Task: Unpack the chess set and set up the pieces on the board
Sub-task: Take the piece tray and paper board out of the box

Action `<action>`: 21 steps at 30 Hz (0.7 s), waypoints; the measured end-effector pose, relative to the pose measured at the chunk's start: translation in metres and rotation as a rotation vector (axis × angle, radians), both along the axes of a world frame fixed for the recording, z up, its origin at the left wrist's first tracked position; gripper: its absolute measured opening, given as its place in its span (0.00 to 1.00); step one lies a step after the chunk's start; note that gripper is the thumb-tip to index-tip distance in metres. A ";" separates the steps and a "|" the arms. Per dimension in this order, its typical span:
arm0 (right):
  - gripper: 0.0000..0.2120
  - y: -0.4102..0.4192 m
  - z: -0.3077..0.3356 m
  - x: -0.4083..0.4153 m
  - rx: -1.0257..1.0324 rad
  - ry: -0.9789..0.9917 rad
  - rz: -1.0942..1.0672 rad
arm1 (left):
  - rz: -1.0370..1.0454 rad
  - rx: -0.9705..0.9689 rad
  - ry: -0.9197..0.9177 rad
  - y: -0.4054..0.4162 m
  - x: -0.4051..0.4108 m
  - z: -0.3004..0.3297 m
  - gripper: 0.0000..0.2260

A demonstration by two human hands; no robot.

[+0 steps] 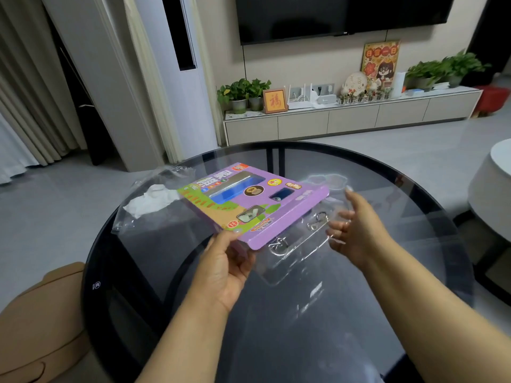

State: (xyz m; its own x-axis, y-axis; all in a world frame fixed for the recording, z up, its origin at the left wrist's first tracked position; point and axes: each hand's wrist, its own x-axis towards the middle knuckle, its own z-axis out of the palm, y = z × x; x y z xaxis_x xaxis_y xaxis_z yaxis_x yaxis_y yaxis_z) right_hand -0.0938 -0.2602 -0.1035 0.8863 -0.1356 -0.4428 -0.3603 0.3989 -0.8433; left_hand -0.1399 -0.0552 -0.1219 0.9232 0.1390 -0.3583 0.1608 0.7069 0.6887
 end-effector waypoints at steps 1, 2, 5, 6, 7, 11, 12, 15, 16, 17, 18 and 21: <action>0.22 -0.007 0.001 0.002 -0.013 0.003 0.032 | -0.018 0.018 0.018 0.004 0.000 0.000 0.04; 0.24 -0.012 0.001 0.005 -0.011 0.003 0.085 | -0.040 0.038 0.031 0.008 0.001 0.000 0.05; 0.20 -0.017 0.005 0.003 0.040 -0.014 0.264 | -0.101 0.080 0.041 0.013 0.001 0.001 0.07; 0.17 -0.015 0.005 0.001 0.051 -0.012 0.304 | -0.110 0.088 0.039 0.013 0.002 -0.001 0.07; 0.13 -0.012 0.004 0.000 0.056 -0.004 0.326 | -0.118 0.098 0.034 0.013 0.002 -0.002 0.07; 0.04 -0.001 -0.004 -0.002 0.100 0.040 0.260 | -0.125 0.069 -0.037 0.011 0.002 -0.004 0.08; 0.04 0.002 -0.005 -0.001 0.130 0.035 0.236 | -0.139 0.050 -0.061 0.010 0.001 -0.003 0.10; 0.04 0.010 -0.011 0.000 0.167 0.001 0.179 | -0.213 -0.024 -0.085 0.004 -0.005 0.000 0.19; 0.04 0.012 -0.013 0.001 0.160 -0.011 0.163 | -0.230 -0.054 -0.088 0.002 -0.006 -0.002 0.25; 0.04 0.013 -0.016 0.002 0.153 -0.022 0.157 | -0.245 -0.080 -0.090 0.001 -0.006 -0.003 0.28; 0.05 0.013 -0.018 0.002 0.140 -0.032 0.166 | -0.256 -0.102 -0.092 0.002 -0.006 -0.004 0.30; 0.06 0.009 -0.018 0.001 0.068 -0.086 0.262 | -0.264 -0.128 -0.093 0.007 -0.005 -0.005 0.30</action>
